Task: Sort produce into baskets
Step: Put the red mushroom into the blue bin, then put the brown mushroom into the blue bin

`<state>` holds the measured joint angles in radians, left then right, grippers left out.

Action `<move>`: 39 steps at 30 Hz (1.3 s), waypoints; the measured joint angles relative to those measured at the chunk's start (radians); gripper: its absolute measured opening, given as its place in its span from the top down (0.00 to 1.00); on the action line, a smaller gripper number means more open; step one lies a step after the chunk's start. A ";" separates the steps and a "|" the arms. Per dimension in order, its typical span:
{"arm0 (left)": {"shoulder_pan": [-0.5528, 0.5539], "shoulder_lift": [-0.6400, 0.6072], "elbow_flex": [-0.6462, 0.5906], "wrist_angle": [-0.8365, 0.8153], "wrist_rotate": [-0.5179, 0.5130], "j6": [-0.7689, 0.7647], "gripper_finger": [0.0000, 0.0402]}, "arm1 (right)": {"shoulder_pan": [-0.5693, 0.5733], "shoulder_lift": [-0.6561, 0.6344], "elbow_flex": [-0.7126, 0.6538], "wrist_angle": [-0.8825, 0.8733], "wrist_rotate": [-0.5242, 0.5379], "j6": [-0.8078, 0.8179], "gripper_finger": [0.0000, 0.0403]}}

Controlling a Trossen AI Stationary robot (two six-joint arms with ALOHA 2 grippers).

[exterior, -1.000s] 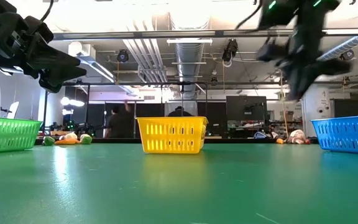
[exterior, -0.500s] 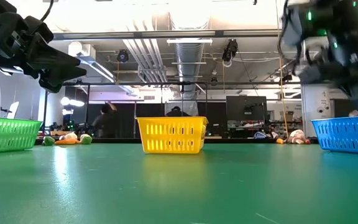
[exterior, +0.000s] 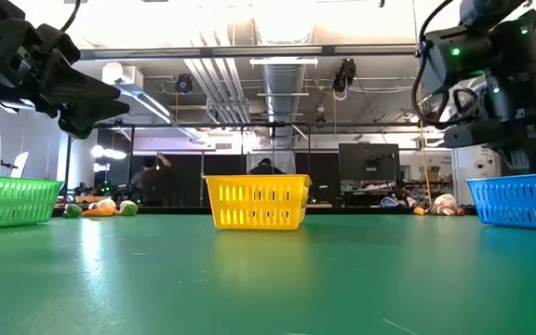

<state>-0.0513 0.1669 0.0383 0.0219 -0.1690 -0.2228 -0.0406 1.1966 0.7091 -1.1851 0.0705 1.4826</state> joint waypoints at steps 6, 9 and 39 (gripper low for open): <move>0.000 0.001 0.000 0.000 0.000 0.000 0.61 | -0.002 0.050 -0.017 0.024 -0.023 0.010 0.76; 0.000 0.001 0.000 0.000 0.000 0.000 0.61 | -0.004 0.076 -0.016 0.030 -0.021 0.006 0.75; 0.000 0.001 0.000 0.000 0.000 0.000 0.61 | -0.553 0.082 0.284 -0.034 0.313 -0.403 0.81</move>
<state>-0.0513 0.1680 0.0383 0.0219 -0.1691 -0.2227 -0.5939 1.2787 0.9936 -1.2191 0.3832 1.0794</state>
